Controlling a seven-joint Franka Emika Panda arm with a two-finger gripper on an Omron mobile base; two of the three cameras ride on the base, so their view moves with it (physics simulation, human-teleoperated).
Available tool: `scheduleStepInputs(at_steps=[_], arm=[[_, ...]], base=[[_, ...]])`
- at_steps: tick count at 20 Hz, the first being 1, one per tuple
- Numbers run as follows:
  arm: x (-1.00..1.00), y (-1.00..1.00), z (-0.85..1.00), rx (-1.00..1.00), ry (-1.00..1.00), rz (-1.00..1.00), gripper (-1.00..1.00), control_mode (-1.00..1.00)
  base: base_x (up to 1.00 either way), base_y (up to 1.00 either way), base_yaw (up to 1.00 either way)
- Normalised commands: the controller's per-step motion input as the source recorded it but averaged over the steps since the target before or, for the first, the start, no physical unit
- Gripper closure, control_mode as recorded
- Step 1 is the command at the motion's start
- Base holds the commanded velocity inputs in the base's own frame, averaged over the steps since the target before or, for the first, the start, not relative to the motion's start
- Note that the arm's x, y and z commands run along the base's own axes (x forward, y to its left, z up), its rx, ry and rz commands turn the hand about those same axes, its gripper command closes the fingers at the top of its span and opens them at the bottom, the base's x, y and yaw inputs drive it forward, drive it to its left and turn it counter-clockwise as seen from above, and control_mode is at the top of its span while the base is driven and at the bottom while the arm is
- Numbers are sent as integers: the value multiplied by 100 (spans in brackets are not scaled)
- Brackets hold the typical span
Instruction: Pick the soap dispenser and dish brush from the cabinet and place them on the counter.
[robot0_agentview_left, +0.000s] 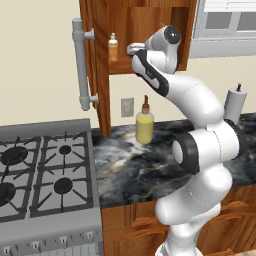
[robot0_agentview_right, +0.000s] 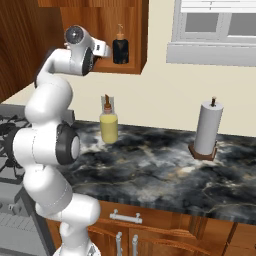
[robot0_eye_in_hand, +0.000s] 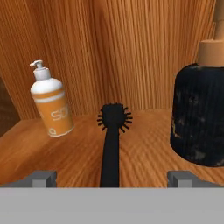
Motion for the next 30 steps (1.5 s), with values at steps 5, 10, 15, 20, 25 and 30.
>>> scheduleStepInputs(at_steps=[5,10,15,20,25,30], arm=[[24,0,-5,0,7,0,-100,-100],[25,2,-10,0,7,0,-100,-100],[24,7,-19,0,6,0,-100,-100],[21,9,-20,0,4,0,-100,-100],[18,3,-13,0,2,0,-100,-100],[18,0,-11,0,2,0,-100,-100]], base=[[0,0,0],[0,0,0],[0,0,0],[0,0,0],[0,0,0],[0,0,0]])
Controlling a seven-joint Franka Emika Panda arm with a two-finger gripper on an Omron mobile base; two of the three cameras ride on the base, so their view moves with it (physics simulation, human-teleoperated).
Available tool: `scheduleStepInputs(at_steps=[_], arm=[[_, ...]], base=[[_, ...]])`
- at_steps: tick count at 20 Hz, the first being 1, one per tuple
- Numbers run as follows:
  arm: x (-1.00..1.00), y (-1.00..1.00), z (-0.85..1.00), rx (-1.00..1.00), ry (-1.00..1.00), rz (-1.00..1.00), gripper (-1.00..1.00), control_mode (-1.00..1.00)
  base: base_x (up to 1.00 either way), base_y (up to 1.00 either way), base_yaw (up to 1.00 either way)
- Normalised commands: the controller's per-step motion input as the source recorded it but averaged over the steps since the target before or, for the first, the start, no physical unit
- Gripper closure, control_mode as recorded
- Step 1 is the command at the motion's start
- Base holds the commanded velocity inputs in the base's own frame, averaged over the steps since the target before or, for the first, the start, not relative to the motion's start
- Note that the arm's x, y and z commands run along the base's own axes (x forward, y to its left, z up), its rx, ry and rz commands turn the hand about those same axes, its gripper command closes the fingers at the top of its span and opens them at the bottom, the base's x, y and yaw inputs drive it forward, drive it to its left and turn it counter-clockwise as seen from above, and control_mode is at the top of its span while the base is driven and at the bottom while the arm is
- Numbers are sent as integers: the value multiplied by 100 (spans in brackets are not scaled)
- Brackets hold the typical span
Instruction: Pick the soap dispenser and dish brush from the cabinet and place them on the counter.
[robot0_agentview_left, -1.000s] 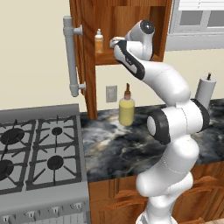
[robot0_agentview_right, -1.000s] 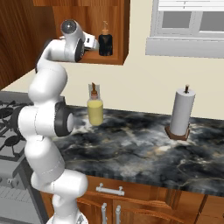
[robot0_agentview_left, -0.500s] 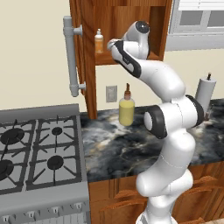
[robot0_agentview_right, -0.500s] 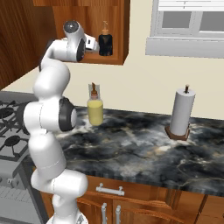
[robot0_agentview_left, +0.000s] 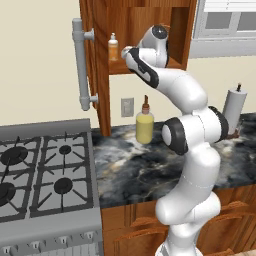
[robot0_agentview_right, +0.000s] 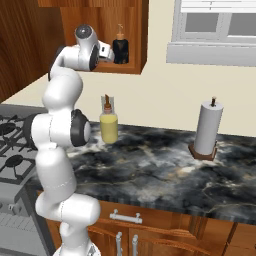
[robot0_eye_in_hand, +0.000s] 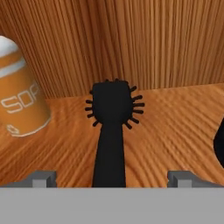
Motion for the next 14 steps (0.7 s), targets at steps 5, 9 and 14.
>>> scheduleStepInputs(at_steps=[5,9,14], arm=[[20,3,-18,0,5,0,-100,-100],[18,3,-18,0,5,0,-100,-100],[11,1,-20,0,5,0,100,-100]], base=[[0,0,0],[0,0,0],[0,0,0]])
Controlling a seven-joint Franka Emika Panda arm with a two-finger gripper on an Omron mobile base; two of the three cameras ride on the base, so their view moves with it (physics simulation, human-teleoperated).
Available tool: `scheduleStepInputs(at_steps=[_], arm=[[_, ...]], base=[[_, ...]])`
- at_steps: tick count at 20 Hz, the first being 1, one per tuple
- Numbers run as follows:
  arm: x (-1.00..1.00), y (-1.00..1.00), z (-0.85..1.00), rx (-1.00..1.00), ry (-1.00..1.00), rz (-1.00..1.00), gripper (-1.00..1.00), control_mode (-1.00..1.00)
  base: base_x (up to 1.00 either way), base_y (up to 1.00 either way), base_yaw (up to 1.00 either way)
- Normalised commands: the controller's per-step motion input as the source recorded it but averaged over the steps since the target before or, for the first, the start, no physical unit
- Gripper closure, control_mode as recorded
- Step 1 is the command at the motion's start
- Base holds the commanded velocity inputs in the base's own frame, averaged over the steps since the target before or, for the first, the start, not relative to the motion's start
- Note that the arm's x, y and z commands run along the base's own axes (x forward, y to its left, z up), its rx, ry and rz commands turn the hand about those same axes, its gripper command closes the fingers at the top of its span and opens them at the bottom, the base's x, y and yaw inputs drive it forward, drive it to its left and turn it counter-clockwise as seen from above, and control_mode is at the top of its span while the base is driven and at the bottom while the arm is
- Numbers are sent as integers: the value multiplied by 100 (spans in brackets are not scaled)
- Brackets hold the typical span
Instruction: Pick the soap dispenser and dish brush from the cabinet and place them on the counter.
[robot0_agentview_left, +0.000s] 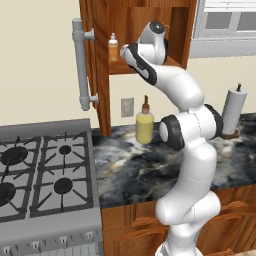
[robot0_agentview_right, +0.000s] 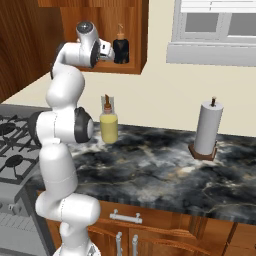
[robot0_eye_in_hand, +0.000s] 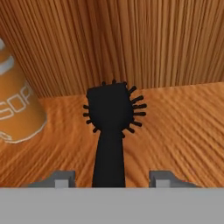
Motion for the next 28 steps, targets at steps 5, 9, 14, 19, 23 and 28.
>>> scheduleStepInputs(at_steps=[5,9,14,19,23,28], arm=[[0,0,-22,0,3,0,100,-100],[-2,0,-22,0,0,0,100,-100],[-32,-4,-18,0,0,0,100,-100],[-65,-22,-14,0,-4,0,100,-100],[-82,-38,-12,0,-6,0,100,-100],[-84,-43,-9,0,-6,0,100,-100]], base=[[0,0,0],[0,0,0],[0,0,0],[0,0,0],[0,0,0],[0,0,0]])
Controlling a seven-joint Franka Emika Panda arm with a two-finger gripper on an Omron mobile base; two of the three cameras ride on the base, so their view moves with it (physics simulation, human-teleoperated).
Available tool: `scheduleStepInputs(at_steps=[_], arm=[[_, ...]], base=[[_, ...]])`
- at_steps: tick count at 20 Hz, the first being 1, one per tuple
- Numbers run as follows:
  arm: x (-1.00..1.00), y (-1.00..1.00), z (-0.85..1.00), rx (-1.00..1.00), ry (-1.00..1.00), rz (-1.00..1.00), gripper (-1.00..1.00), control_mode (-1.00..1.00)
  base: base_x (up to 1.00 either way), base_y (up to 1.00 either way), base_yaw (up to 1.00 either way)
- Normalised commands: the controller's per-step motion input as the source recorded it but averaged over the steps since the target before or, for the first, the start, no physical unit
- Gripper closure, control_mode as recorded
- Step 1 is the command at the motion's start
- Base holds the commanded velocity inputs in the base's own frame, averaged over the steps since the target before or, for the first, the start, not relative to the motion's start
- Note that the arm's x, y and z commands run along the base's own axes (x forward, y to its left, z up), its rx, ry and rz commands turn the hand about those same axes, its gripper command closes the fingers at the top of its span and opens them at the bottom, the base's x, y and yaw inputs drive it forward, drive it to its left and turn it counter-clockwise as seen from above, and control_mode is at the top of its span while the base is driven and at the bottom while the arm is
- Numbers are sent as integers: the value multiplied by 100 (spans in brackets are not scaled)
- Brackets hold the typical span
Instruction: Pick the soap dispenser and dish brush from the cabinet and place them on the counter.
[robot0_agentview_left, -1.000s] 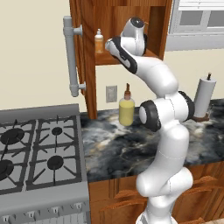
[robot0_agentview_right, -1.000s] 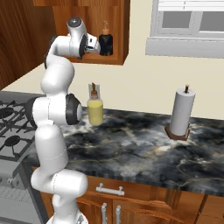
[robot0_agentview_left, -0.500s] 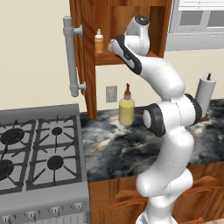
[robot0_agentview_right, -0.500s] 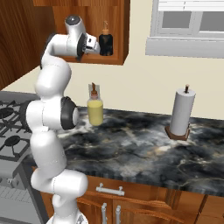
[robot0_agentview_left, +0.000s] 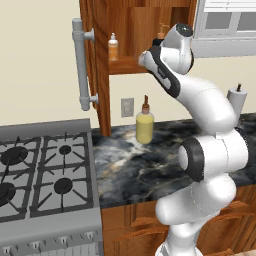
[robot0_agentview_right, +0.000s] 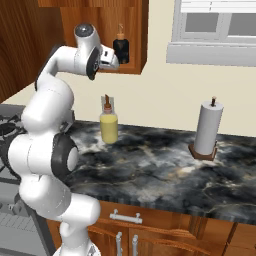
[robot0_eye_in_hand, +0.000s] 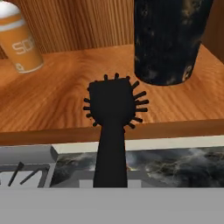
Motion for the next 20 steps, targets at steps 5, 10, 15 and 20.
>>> scheduleStepInputs(at_steps=[5,10,15,20], arm=[[-80,-34,-11,0,-4,0,100,-100],[-76,-27,-17,0,0,-1,100,-100],[-69,-30,-24,0,0,-1,100,-100],[-56,-29,-26,0,0,-1,100,-100]], base=[[0,0,0],[0,0,0],[0,0,0],[0,0,0]])
